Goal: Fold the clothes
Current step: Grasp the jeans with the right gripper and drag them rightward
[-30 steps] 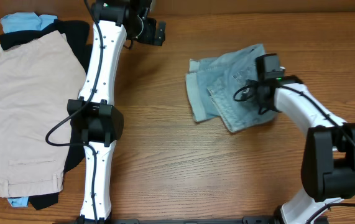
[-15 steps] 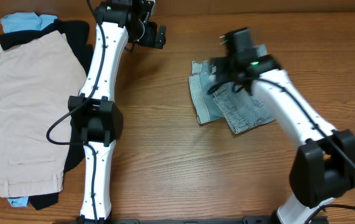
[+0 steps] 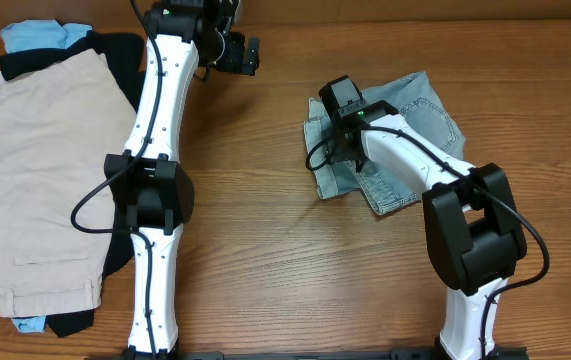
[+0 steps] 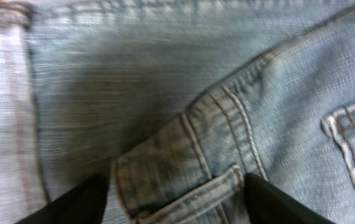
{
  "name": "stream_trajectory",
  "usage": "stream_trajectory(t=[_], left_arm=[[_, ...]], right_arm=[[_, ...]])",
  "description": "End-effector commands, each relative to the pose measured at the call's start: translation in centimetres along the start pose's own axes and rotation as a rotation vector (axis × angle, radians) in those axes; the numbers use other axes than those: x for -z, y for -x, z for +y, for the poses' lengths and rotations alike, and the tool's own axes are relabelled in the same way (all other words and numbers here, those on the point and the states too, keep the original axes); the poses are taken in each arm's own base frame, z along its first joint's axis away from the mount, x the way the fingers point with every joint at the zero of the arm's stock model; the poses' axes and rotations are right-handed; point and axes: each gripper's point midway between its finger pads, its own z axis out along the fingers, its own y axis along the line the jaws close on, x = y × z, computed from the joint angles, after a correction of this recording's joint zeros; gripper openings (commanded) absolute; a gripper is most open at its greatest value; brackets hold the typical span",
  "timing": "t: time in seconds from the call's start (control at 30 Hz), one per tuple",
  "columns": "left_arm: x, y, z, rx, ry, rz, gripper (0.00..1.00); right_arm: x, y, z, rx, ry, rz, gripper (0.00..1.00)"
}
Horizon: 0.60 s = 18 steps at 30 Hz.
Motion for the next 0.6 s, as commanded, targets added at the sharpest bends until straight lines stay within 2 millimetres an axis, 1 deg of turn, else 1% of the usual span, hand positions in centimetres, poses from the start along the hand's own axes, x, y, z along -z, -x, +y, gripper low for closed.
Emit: stream_trajectory(t=[0.0, 0.03, 0.1, 0.17, 0.23, 0.3, 0.33, 0.37, 0.4, 0.5, 0.53, 0.57], left_arm=[[0.0, -0.2, 0.4, -0.01, 0.005, 0.007, 1.0], [0.0, -0.2, 0.4, -0.01, 0.005, 0.007, 1.0], [0.0, -0.2, 0.4, -0.009, 0.005, 0.008, 1.0], [0.0, -0.3, 0.4, -0.009, 0.005, 0.011, 1.0], [0.0, -0.3, 0.4, -0.009, 0.005, 0.012, 1.0], [0.0, -0.3, 0.4, -0.009, 0.01, 0.012, 1.0], [0.0, -0.3, 0.5, -0.009, 0.013, 0.011, 1.0], [0.0, -0.3, 0.6, -0.009, 0.018, 0.011, 1.0], [0.0, -0.3, 0.6, -0.009, 0.019, 0.01, 1.0], [0.0, -0.3, 0.6, -0.01, 0.019, 0.011, 1.0], [0.0, -0.3, 0.6, -0.01, 0.019, 0.011, 1.0], [0.0, -0.3, 0.6, -0.009, 0.018, 0.012, 1.0]], right_arm=[[-0.1, 0.0, -0.7, 0.005, -0.061, -0.006, 0.64], [-0.1, 0.1, -0.9, 0.004, -0.071, -0.009, 0.53], [-0.1, 0.1, -1.0, 0.0, -0.075, -0.011, 0.42], [0.0, 0.2, -1.0, -0.001, -0.074, -0.014, 0.33], [0.1, 0.4, -1.1, -0.007, -0.073, -0.023, 0.21], [1.0, 1.3, -1.7, -0.032, -0.08, -0.051, 0.12], [1.8, 1.9, -2.1, -0.06, -0.09, -0.076, 0.06], [2.7, 2.6, -2.3, -0.07, -0.09, -0.099, 0.04], [3.7, 3.3, -2.5, -0.084, -0.084, -0.123, 0.04], [8.9, 5.9, -4.1, -0.147, -0.061, -0.224, 0.04], [11.2, 6.8, -5.1, -0.172, -0.056, -0.265, 0.04], [13.1, 7.4, -6.1, -0.194, -0.052, -0.299, 0.04]])
